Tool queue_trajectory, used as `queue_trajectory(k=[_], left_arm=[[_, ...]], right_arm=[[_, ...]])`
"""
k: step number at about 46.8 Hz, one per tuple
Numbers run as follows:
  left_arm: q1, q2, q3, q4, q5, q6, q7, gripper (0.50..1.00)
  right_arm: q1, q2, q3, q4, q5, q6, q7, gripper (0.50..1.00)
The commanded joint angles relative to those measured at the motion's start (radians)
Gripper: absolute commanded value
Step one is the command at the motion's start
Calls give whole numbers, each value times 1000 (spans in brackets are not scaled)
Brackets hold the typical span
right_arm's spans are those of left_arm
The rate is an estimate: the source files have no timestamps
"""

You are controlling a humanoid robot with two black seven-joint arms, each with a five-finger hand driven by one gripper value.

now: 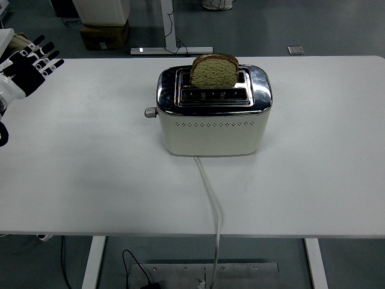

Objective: Press down toaster

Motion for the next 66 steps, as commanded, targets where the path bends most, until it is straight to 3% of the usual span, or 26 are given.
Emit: queue_trajectory(k=[1, 66], left_arm=[[1, 0, 0, 0, 0, 0, 0, 1000], [12, -3, 5, -5, 0, -5, -5, 1000]], right_arm=[[0, 0, 0, 0, -1, 0, 0, 998], [2, 0, -2, 0, -1, 0, 0, 998]])
